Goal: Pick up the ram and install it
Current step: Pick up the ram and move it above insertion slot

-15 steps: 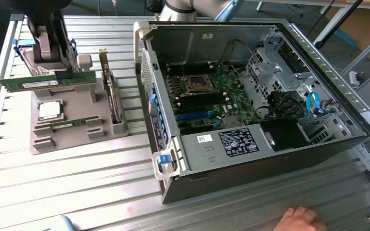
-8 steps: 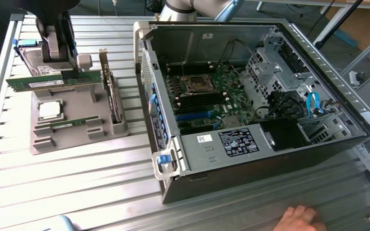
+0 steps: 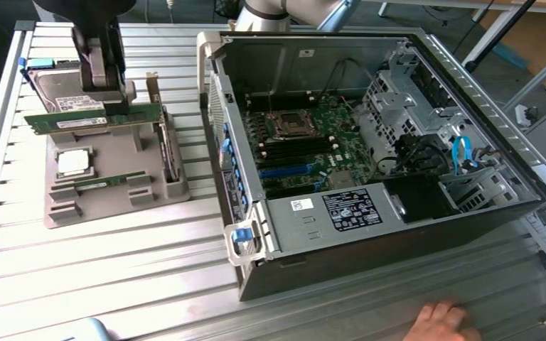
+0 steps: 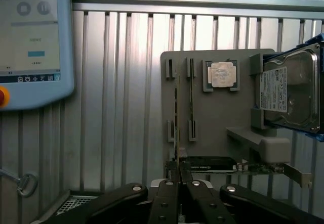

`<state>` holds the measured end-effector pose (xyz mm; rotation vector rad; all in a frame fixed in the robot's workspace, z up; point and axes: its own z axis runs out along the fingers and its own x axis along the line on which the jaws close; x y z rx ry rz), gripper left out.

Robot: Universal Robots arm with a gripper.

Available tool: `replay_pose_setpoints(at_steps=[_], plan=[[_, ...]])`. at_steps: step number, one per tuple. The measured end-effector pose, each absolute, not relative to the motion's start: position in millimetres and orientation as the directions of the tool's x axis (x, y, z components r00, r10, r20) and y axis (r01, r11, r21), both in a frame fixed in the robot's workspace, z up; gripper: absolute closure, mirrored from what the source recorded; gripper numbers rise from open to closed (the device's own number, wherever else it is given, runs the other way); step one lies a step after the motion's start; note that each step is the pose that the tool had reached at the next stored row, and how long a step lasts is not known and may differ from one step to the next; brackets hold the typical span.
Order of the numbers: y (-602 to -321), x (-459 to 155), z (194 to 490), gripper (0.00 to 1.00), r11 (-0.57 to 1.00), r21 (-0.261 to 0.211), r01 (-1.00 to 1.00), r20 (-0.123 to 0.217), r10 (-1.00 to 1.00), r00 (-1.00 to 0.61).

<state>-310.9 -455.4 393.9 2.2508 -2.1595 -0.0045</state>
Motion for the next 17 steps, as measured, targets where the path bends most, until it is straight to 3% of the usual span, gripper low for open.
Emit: replay_pose_setpoints(at_steps=[17], plan=[[-455,-282,394,0.88,-0.041,0.018,-0.999,0.013,-0.999,0.041]])
